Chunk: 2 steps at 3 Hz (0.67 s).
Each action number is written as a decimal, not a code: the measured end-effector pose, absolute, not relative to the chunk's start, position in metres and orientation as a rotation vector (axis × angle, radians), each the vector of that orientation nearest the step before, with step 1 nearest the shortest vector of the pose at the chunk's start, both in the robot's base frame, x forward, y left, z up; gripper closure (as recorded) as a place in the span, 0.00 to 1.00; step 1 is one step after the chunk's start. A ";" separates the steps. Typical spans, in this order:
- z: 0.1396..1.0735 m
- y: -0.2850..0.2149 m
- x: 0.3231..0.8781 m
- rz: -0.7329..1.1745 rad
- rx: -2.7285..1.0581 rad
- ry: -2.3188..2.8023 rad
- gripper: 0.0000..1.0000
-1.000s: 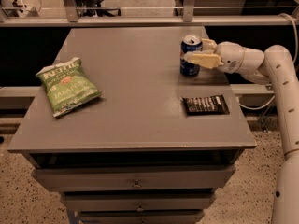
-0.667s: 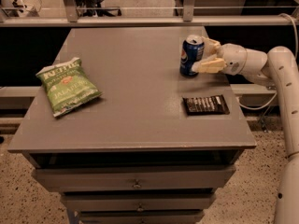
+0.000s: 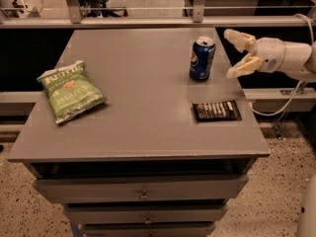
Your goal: Place pepsi can upright
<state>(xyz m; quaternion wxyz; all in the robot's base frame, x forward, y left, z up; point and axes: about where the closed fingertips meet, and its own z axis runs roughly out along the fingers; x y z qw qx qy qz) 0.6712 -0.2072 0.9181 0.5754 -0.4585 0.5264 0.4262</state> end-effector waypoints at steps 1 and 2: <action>0.969 -0.268 0.654 0.838 -1.047 1.258 0.00; 0.979 -0.275 0.655 0.810 -1.040 1.248 0.00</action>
Offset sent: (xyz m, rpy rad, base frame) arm -0.0150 -0.0544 0.0460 -0.0427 -0.0587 -0.1081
